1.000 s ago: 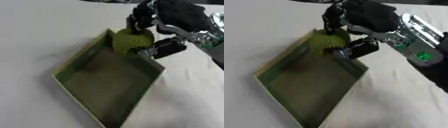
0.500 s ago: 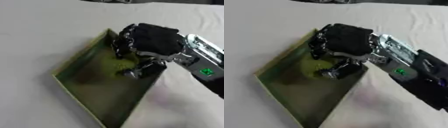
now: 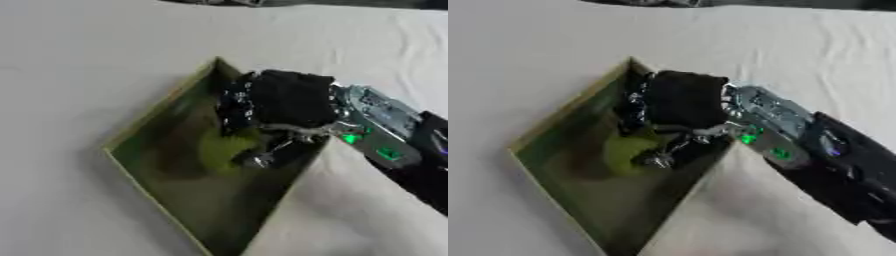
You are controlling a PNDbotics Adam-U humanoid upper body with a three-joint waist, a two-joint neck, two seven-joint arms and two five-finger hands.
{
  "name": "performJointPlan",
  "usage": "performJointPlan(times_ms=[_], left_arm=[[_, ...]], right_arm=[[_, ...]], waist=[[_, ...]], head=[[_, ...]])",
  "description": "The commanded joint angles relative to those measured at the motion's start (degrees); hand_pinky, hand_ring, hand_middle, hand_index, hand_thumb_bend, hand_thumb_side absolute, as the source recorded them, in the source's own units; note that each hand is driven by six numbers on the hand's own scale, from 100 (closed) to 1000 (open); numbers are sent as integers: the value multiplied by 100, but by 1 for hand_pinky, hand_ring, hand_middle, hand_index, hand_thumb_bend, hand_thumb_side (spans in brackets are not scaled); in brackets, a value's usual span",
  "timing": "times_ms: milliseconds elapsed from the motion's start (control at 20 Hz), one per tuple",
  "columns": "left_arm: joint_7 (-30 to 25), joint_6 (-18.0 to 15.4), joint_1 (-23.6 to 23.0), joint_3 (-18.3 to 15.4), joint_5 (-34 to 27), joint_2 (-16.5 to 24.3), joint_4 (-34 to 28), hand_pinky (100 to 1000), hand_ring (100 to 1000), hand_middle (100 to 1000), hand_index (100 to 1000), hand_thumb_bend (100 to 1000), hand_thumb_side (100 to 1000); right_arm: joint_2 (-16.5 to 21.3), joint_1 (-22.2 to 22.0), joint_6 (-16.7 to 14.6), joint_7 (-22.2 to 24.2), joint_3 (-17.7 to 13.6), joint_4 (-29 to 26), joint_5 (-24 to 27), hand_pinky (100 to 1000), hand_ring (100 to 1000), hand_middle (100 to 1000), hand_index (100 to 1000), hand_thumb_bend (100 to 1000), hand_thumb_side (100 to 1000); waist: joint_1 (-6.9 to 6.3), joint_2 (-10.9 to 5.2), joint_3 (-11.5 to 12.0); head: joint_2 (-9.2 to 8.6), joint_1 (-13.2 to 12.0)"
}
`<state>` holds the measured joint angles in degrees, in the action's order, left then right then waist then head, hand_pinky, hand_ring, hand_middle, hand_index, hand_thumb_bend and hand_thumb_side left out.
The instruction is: Pick up objects on the table and place them in the box.
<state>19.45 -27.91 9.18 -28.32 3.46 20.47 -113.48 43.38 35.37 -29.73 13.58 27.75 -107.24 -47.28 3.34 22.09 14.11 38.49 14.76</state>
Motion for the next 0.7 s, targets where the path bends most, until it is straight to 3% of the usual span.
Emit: performJointPlan(times_ms=[50, 200, 700], left_arm=[[-1, 17, 44, -19, -10, 90, -111, 714, 557, 522, 663, 100, 575], [0, 19, 38, -21, -10, 89, -111, 714, 556, 522, 663, 100, 575], [14, 26, 24, -31, 1, 95, -111, 714, 556, 523, 663, 100, 575]], right_arm=[[54, 51, -165, 104, -61, 24, -160, 660, 687, 633, 738, 100, 378], [49, 32, -306, 383, -78, 93, -254, 703, 740, 706, 795, 100, 395], [209, 34, -367, 778, -402, -366, 162, 739, 783, 763, 870, 100, 377]], waist=[[-27, -103, -6], [-31, -109, -9], [-35, -121, -55]], head=[[-40, 9], [-46, 10], [-37, -15]])
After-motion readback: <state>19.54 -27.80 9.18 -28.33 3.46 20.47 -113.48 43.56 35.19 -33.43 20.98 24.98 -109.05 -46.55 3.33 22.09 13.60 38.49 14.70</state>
